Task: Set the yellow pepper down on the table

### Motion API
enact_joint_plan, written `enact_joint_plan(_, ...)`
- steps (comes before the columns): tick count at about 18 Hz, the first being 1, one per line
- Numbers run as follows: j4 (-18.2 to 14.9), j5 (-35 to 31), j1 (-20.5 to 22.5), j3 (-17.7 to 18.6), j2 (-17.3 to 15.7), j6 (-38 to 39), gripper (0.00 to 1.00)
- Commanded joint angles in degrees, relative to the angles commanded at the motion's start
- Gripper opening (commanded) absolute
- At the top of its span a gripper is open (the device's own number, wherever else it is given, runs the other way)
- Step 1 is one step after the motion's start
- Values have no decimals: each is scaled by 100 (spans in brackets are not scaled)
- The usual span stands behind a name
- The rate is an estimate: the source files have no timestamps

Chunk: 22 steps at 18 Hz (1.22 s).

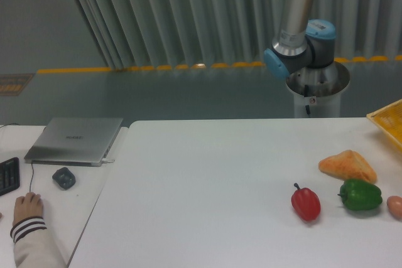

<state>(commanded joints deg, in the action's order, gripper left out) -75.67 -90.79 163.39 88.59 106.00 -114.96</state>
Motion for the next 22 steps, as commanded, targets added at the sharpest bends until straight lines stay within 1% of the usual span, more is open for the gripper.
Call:
enact_joint_plan(8, -17, 26, 272, -26, -18, -17, 100)
enact_joint_plan(12, -35, 44, 439, -79, -18, -456, 100)
enact_joint_plan(16, -26, 52, 519, -105, 0, -475, 100)
enact_joint_plan(18, -26, 96, 528, -140, 52, -265, 100)
enact_joint_plan(20, -26, 158, 545, -141, 79, 139, 100)
enact_joint_plan(22, -26, 289, 633, -176, 140, 325, 100)
